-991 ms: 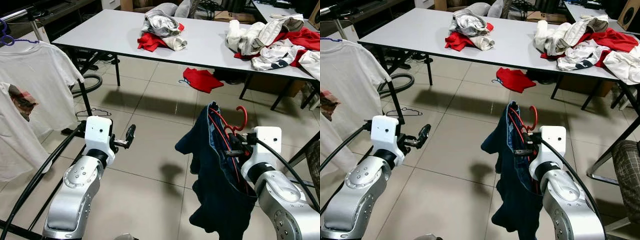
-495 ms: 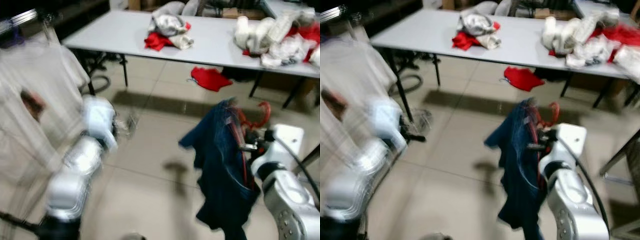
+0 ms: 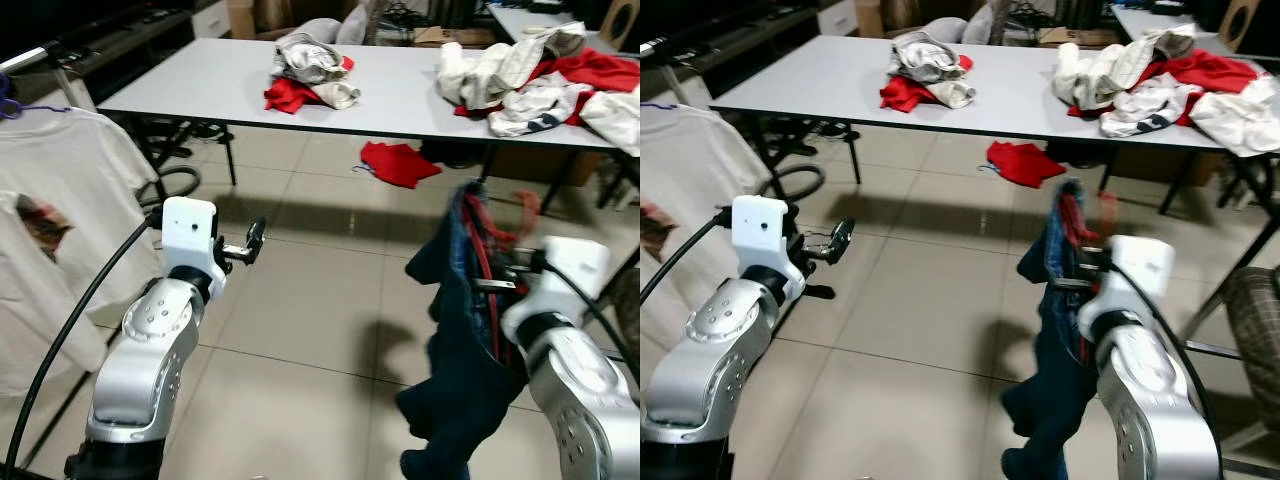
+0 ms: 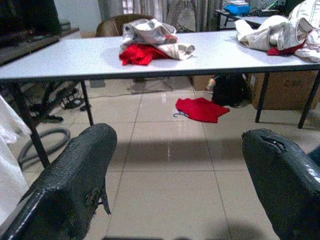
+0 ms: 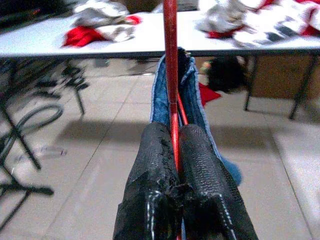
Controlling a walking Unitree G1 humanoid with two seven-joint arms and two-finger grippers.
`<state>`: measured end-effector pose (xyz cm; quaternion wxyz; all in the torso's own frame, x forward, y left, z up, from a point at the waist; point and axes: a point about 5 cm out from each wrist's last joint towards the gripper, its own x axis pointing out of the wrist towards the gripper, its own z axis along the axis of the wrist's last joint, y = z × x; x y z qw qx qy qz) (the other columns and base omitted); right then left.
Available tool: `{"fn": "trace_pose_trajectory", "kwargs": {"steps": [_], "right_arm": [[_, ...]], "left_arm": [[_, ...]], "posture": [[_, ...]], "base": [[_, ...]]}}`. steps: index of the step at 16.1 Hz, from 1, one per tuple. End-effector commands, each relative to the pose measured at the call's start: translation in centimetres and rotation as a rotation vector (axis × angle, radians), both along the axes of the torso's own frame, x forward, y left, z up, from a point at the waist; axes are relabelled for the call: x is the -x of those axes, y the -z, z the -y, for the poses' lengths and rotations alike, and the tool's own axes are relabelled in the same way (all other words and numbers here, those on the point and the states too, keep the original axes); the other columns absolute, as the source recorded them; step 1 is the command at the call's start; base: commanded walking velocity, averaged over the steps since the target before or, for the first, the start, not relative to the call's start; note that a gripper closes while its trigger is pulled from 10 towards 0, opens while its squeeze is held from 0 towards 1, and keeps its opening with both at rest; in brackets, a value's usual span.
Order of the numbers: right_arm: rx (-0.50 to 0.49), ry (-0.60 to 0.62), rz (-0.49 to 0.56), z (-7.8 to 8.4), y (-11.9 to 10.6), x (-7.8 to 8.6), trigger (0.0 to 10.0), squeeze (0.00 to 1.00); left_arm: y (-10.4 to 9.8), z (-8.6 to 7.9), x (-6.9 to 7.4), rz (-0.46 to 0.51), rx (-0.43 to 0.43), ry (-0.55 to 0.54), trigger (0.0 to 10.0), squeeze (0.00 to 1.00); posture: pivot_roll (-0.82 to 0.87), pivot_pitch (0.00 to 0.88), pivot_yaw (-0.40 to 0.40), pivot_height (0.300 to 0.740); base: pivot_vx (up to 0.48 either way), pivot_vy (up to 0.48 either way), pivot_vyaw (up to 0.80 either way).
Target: Hang hanger
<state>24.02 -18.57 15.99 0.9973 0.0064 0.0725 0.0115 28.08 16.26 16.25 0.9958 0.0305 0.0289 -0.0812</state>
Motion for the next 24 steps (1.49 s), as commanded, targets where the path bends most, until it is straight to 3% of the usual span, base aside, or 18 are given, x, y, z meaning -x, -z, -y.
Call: {"fn": "trace_pose_trajectory", "kwargs": {"steps": [1, 2, 3, 4, 8, 9, 11, 12, 13, 14, 15, 18, 20, 22, 23, 24], "right_arm": [[0.018, -0.079, 0.013, -0.9, -0.5, -0.4, 10.0, 0.00], [0.064, -0.163, -0.005, -1.5, -0.3, -1.0, 10.0, 0.00], [0.052, -0.219, -0.015, -1.7, -0.3, -1.4, 8.7, 0.00], [0.017, -0.265, -0.013, -1.8, -0.5, -2.0, 0.0, 0.00], [0.035, -0.442, 0.063, -1.3, -1.4, -3.2, 0.0, 0.00], [-0.010, -0.531, 0.117, -1.0, -2.0, -3.2, 0.0, 0.00], [-0.094, -0.607, 0.158, -0.8, -3.1, -3.2, 0.0, 0.00], [-0.117, -0.663, 0.167, -0.7, -3.5, -3.1, 0.0, 0.00], [-0.116, -0.726, 0.159, -0.7, -3.6, -2.9, 0.0, 0.00], [-0.111, -0.752, 0.160, -0.8, -3.7, -2.9, 0.0, 0.00], [-0.084, -0.794, 0.165, -1.0, -3.9, -2.9, 0.0, 0.00], [-0.044, -0.801, 0.181, -1.2, -4.4, -3.3, 0.0, 0.00], [-0.032, -0.801, 0.187, -1.3, -4.6, -3.4, 0.0, 0.00], [-0.026, -0.821, 0.195, -1.6, -4.8, -3.5, 0.0, 0.00], [-0.025, -0.826, 0.196, -1.7, -4.9, -3.5, 0.0, 0.00], [-0.023, -0.834, 0.198, -1.8, -4.9, -3.6, 0.0, 0.00]], "left_arm": [[0.1, -0.3, 0.3, -0.005, -0.009, -0.018, 10.0, 0.00], [0.3, -0.4, 0.6, -0.010, -0.016, -0.024, 10.0, 0.00], [0.2, -0.6, 0.7, -0.008, -0.022, -0.027, 10.0, 0.00], [-0.1, -0.7, 0.6, 0.002, -0.029, -0.019, 10.0, 0.00], [-1.2, 0.3, -0.3, 0.012, -0.027, 0.137, 10.0, 0.00], [-1.7, 1.3, -1.0, 0.002, -0.018, 0.215, 10.0, 0.00], [-2.1, 2.5, -2.2, -0.026, 0.015, 0.267, 10.0, 0.00], [-2.6, 3.3, -3.2, -0.022, 0.049, 0.293, 7.0, 0.00], [-3.3, 4.0, -3.9, -0.009, 0.092, 0.312, 0.0, 0.00], [-3.7, 4.4, -4.3, -0.005, 0.115, 0.321, 0.0, 0.00], [-4.7, 5.3, -5.1, 0.015, 0.186, 0.338, 10.0, 0.00], [-5.8, 5.9, -5.5, 0.024, 0.331, 0.360, 10.0, 0.00], [-5.7, 5.8, -5.4, 0.019, 0.352, 0.358, 10.0, 0.00], [-4.2, 5.9, -5.4, -0.041, 0.225, 0.330, 10.0, 0.00], [-3.8, 5.9, -5.4, -0.053, 0.195, 0.321, 5.9, 0.00], [-3.4, 5.9, -5.4, -0.066, 0.194, 0.315, 4.1, 0.00]], "posture": [[-0.05, 0.000, -0.002, 0.740], [-0.04, 0.000, -0.026, 0.740], [-0.03, 0.000, -0.034, 0.740], [-0.01, 0.000, -0.052, 0.740], [0.00, 0.000, -0.047, 0.740], [0.00, 0.000, -0.040, 0.740], [-0.02, 0.000, -0.025, 0.740], [-0.03, 0.000, -0.022, 0.740], [-0.03, 0.000, -0.018, 0.740], [-0.04, 0.000, -0.015, 0.740], [-0.05, 0.000, -0.012, 0.740], [-0.05, 0.000, -0.007, 0.740], [-0.05, 0.000, -0.009, 0.740], [-0.04, 0.000, -0.017, 0.740], [-0.04, 0.000, -0.020, 0.740], [-0.04, 0.000, -0.020, 0.740]], "base": [[0.000, 0.000, 0.00], [0.000, 0.000, 0.00], [0.000, 0.000, 0.00], [0.000, 0.000, 0.00], [0.000, 0.000, 0.00], [0.000, 0.000, 0.00], [0.000, 0.000, 0.00], [0.000, 0.000, 0.00], [0.000, 0.000, 0.00], [0.000, 0.000, 0.00], [0.000, 0.000, 0.00], [0.000, 0.000, 0.00], [0.000, 0.000, 0.00], [0.000, 0.000, 0.00], [0.000, 0.000, 0.00], [0.000, 0.000, 0.00]]}}
